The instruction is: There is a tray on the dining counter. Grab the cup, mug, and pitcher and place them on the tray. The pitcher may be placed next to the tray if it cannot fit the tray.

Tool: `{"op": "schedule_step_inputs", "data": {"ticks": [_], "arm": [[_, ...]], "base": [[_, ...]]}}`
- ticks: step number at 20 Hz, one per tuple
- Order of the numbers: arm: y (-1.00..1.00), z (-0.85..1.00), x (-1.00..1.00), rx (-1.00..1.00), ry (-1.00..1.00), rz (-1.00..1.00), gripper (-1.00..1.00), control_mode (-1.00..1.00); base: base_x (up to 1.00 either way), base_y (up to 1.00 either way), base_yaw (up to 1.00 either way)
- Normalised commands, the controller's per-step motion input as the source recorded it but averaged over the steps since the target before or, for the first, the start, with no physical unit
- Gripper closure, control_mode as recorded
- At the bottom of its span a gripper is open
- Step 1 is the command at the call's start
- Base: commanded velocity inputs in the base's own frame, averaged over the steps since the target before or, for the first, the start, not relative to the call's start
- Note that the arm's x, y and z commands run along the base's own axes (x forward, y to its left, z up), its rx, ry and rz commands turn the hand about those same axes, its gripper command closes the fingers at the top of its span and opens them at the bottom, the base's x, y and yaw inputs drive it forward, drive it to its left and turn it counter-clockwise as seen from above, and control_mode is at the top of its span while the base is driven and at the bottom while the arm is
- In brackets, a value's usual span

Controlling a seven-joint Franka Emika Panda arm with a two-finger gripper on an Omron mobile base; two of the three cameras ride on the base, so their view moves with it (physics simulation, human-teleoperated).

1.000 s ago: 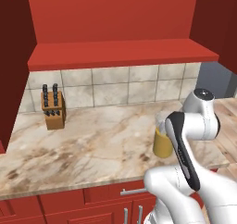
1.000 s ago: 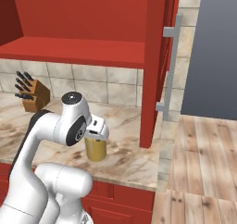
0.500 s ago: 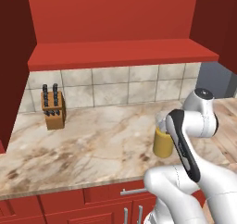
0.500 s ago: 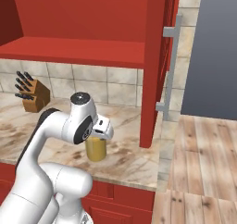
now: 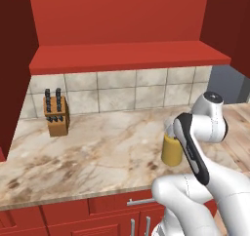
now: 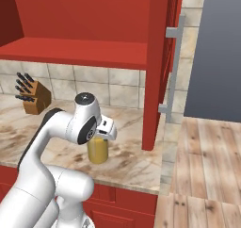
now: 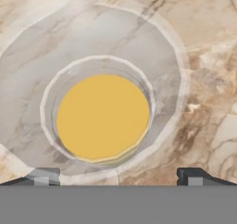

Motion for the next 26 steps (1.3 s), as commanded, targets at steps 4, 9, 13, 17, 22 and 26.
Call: {"op": "schedule_step_inputs", "data": {"ticks": [4, 9, 13, 17, 22, 26], "arm": [[0.00, -0.15, 0.00, 0.01, 0.01, 0.00, -1.00, -1.00], [0.00, -0.19, 0.00, 0.00, 0.07, 0.00, -1.00, -1.00], [0.00, -0.26, 0.00, 0.00, 0.10, 0.00, -1.00, -1.00], [0.00, -0.34, 0.00, 0.00, 0.05, 0.00, -1.00, -1.00], [0.00, -0.32, 0.00, 0.00, 0.00, 0.00, -1.00, -1.00], [0.00, -0.01, 0.00, 0.00, 0.00, 0.00, -1.00, -1.00]], "base": [[0.00, 0.00, 0.00], [0.00, 0.00, 0.00], [0.00, 0.00, 0.00], [0.00, 0.00, 0.00], [0.00, 0.00, 0.00], [0.00, 0.00, 0.00]]}}
